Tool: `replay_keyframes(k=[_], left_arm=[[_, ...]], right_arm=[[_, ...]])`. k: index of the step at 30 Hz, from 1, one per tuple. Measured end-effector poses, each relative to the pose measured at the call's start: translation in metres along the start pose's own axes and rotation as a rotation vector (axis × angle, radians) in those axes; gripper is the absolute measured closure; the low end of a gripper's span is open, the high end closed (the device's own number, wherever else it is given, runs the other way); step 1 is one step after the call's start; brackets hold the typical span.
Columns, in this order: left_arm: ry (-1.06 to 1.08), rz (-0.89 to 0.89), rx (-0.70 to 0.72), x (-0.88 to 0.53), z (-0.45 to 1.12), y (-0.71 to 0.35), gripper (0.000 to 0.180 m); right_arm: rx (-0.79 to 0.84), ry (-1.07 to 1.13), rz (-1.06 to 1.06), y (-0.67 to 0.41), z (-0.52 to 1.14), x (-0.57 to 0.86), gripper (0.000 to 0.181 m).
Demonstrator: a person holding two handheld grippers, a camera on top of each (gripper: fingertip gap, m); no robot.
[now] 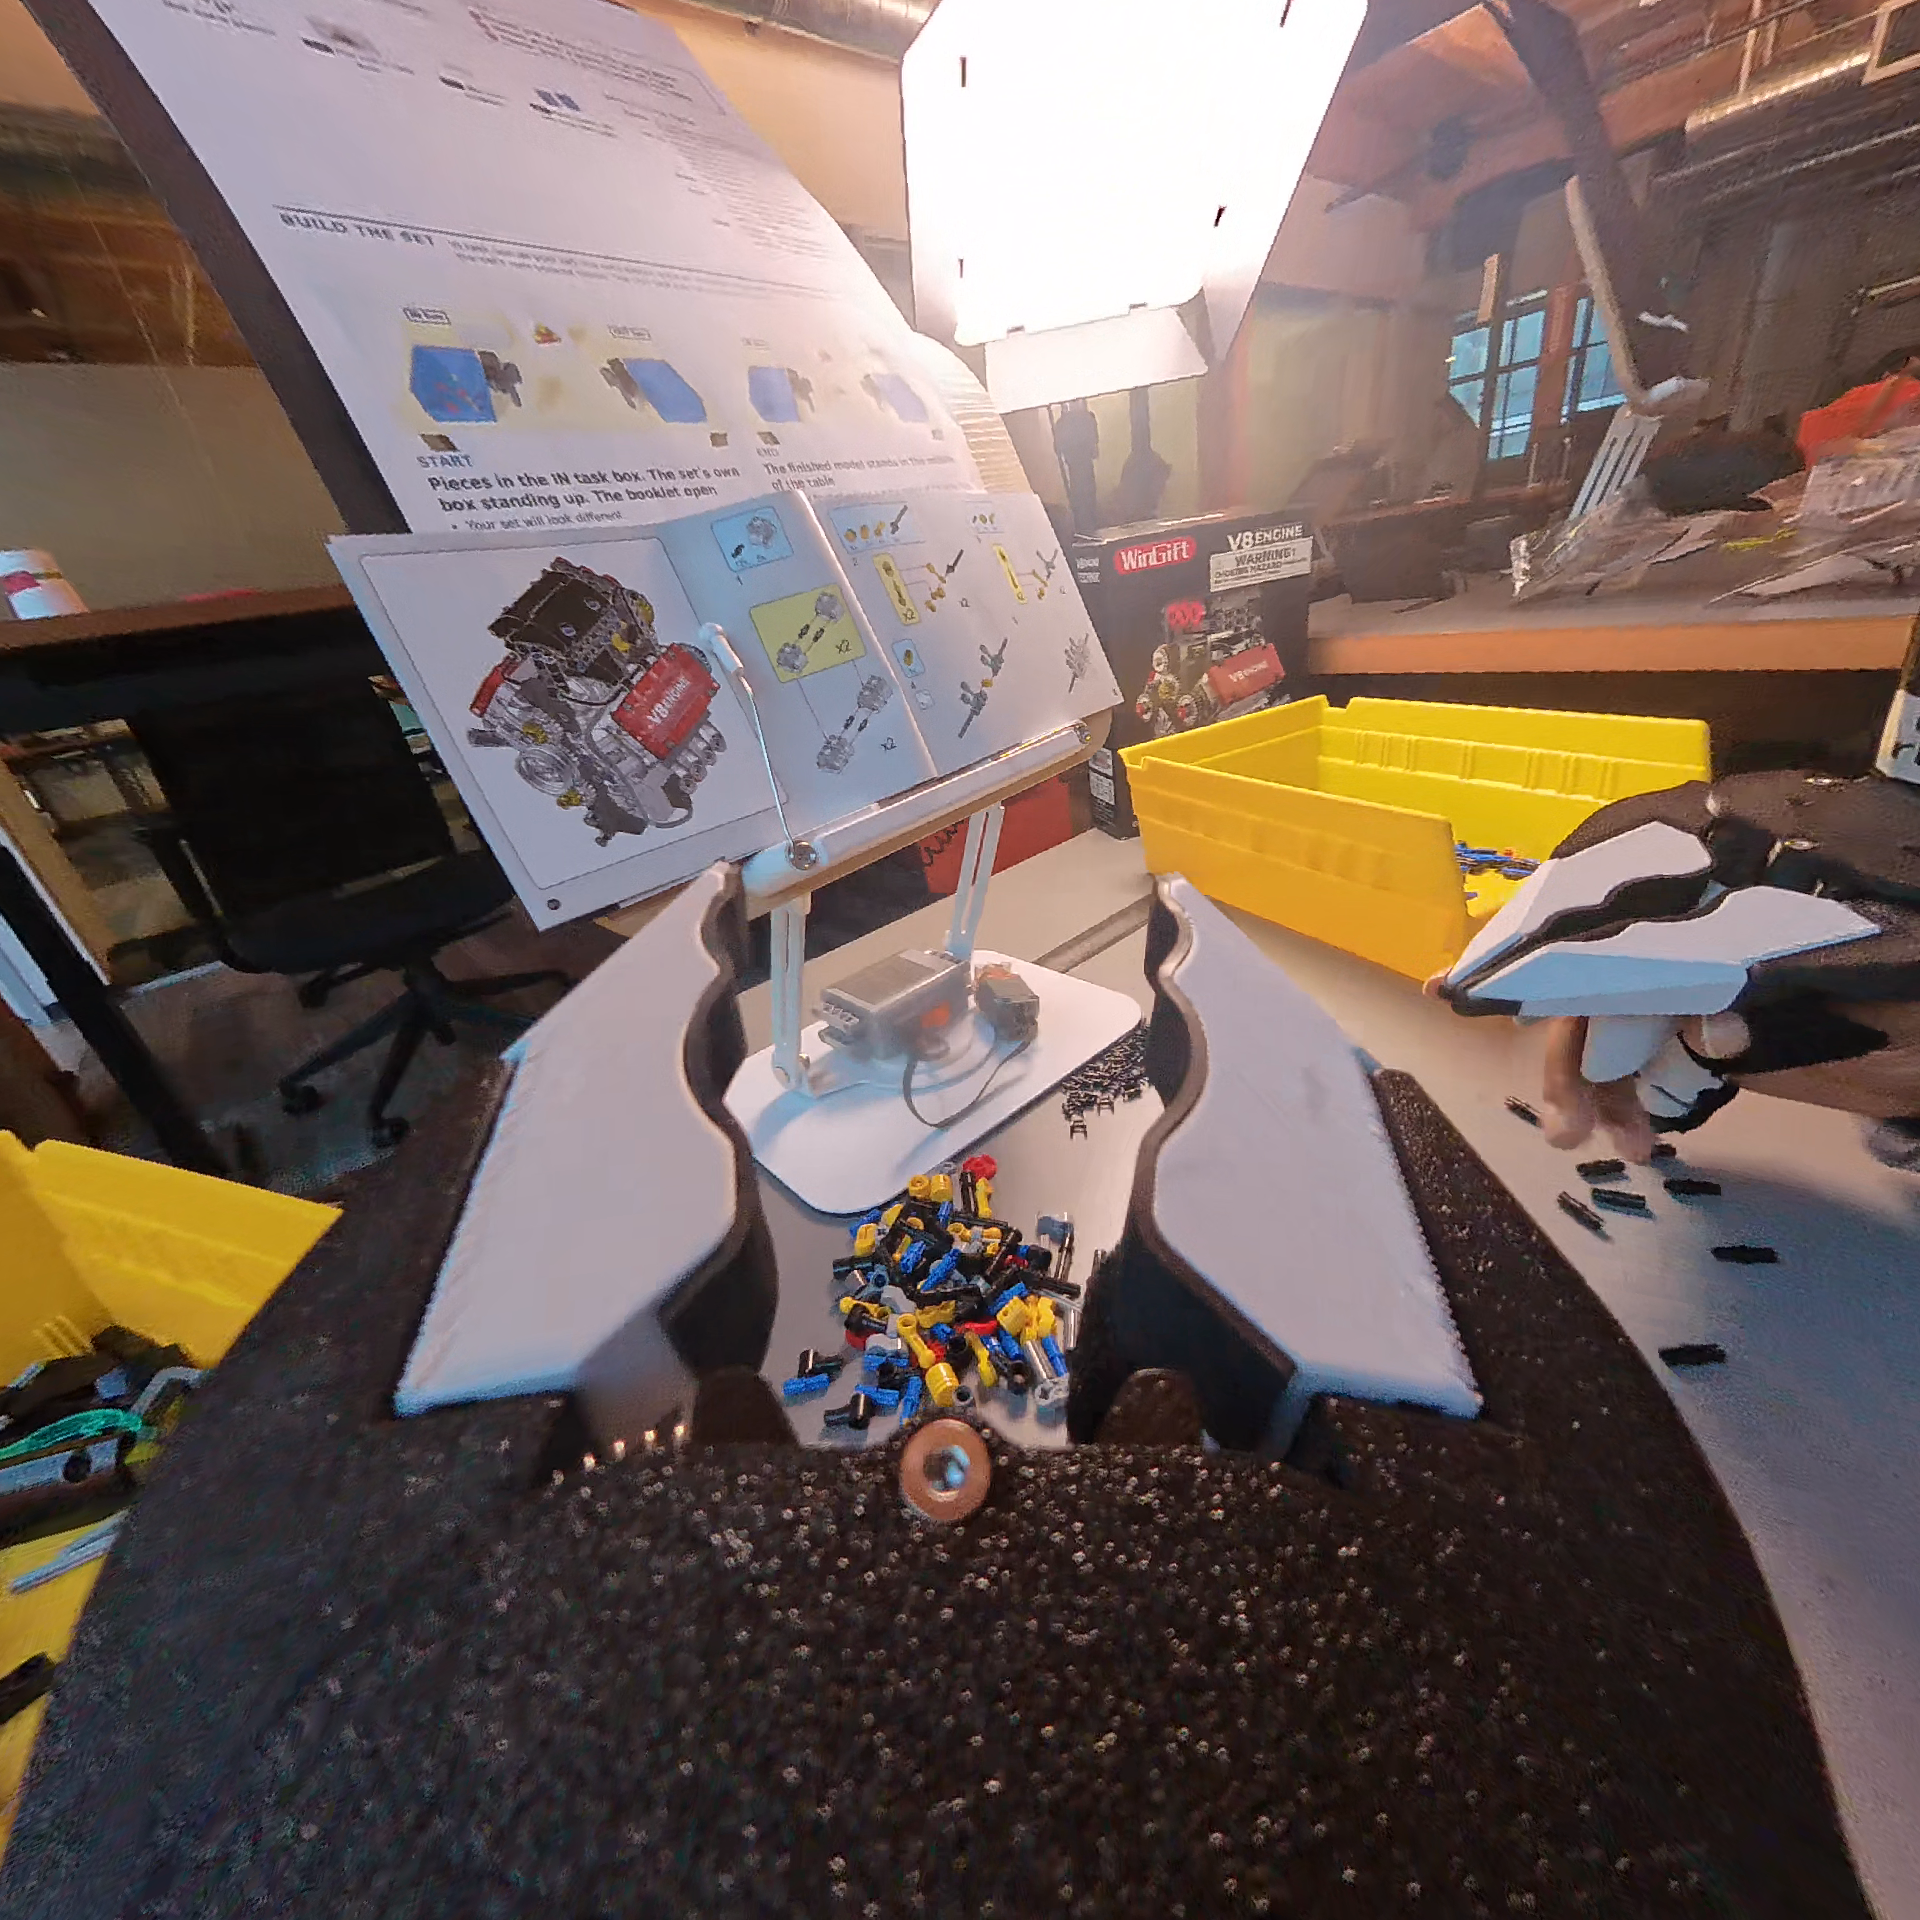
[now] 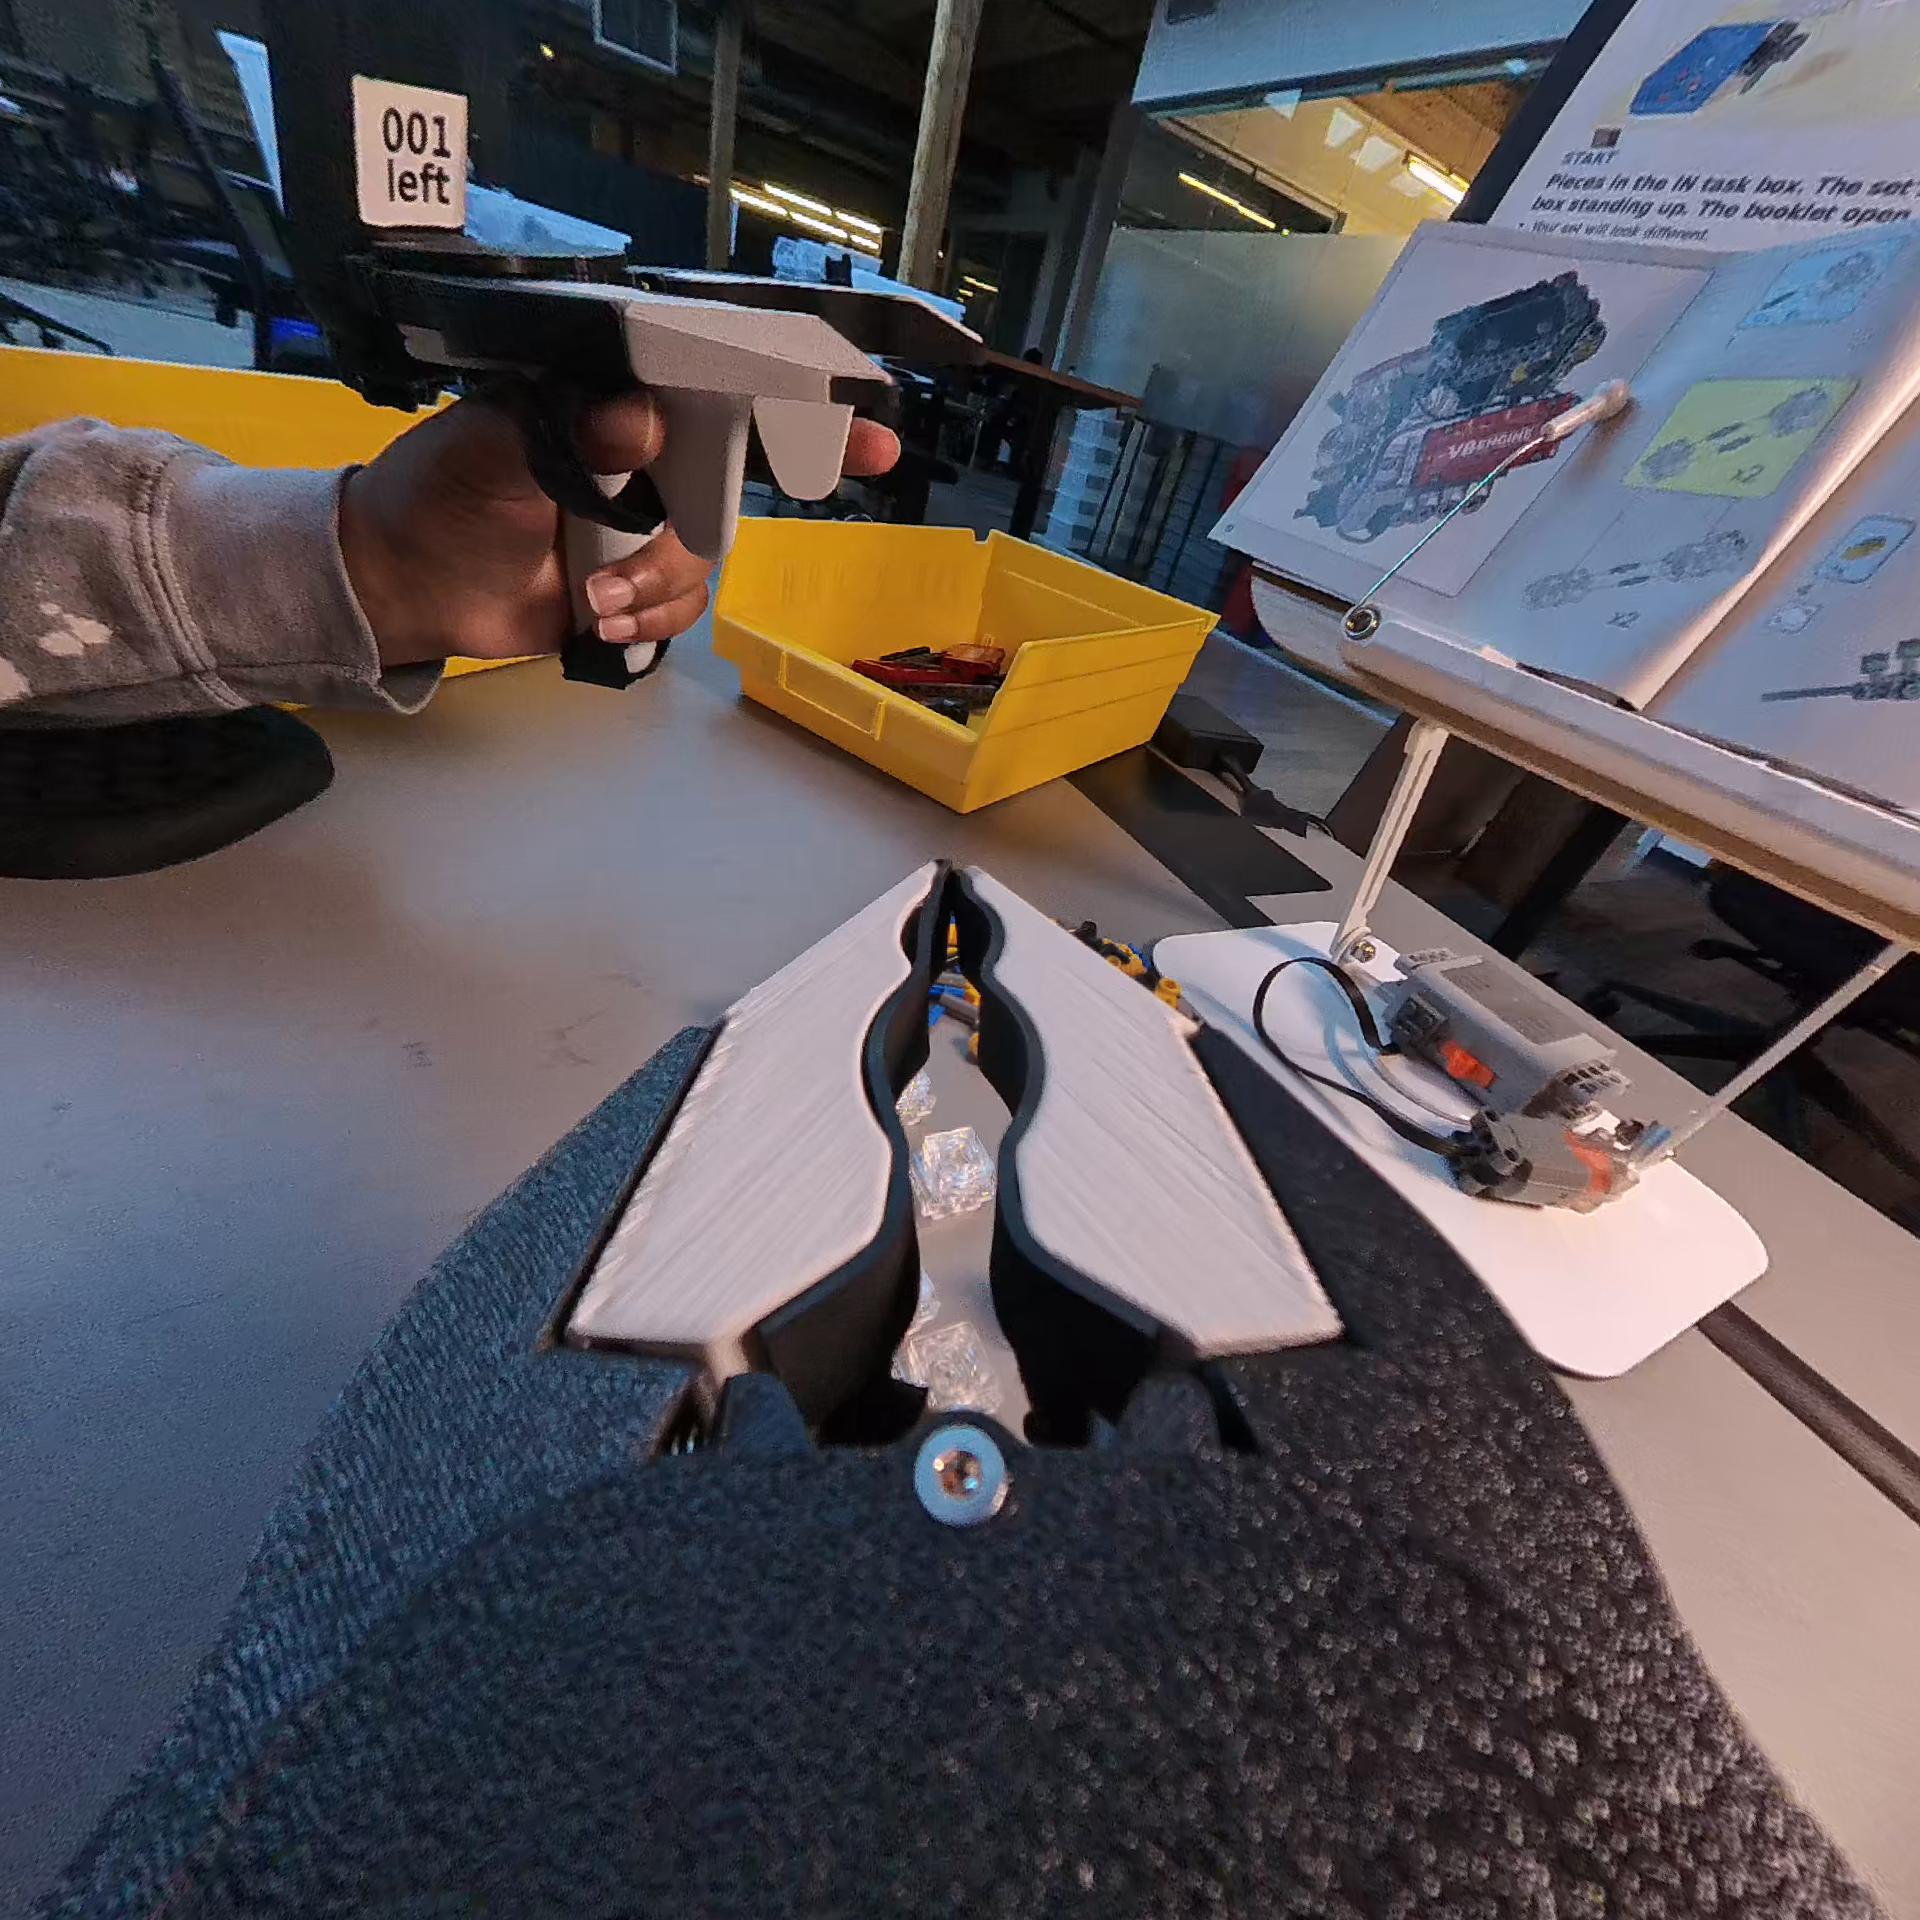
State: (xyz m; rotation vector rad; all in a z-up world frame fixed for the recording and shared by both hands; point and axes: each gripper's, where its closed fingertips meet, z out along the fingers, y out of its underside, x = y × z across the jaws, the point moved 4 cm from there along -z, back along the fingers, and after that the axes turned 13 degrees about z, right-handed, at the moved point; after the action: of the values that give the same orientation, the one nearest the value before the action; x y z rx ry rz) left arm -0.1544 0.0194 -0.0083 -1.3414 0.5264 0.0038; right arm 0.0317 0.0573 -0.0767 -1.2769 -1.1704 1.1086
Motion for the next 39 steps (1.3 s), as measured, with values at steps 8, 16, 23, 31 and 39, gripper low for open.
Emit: replay_keyframes(k=[8, 16, 23, 31, 39], left_arm=[[-0.043, -0.024, -0.043, 0.007, -0.004, 0.008, 0.126], [-0.092, -0.05, -0.07, 0.008, -0.003, 0.036, 0.131], [-0.113, -0.027, -0.104, 0.011, -0.008, 0.056, 0.131], [-0.049, -0.084, -0.127, 0.016, -0.011, 0.065, 0.134], [-0.011, -0.095, -0.134, 0.022, -0.01, 0.066, 0.134]], right_arm=[[-0.012, 0.132, -0.04, -0.002, -0.007, 0.01, 0.158], [-0.005, 0.224, -0.016, -0.022, 0.008, 0.045, 0.109], [0.079, 0.291, -0.109, -0.081, 0.059, 0.09, 0.159], [0.07, 0.399, -0.149, -0.111, 0.116, 0.152, 0.178], [0.005, 0.458, -0.182, -0.107, 0.13, 0.174, 0.179]])
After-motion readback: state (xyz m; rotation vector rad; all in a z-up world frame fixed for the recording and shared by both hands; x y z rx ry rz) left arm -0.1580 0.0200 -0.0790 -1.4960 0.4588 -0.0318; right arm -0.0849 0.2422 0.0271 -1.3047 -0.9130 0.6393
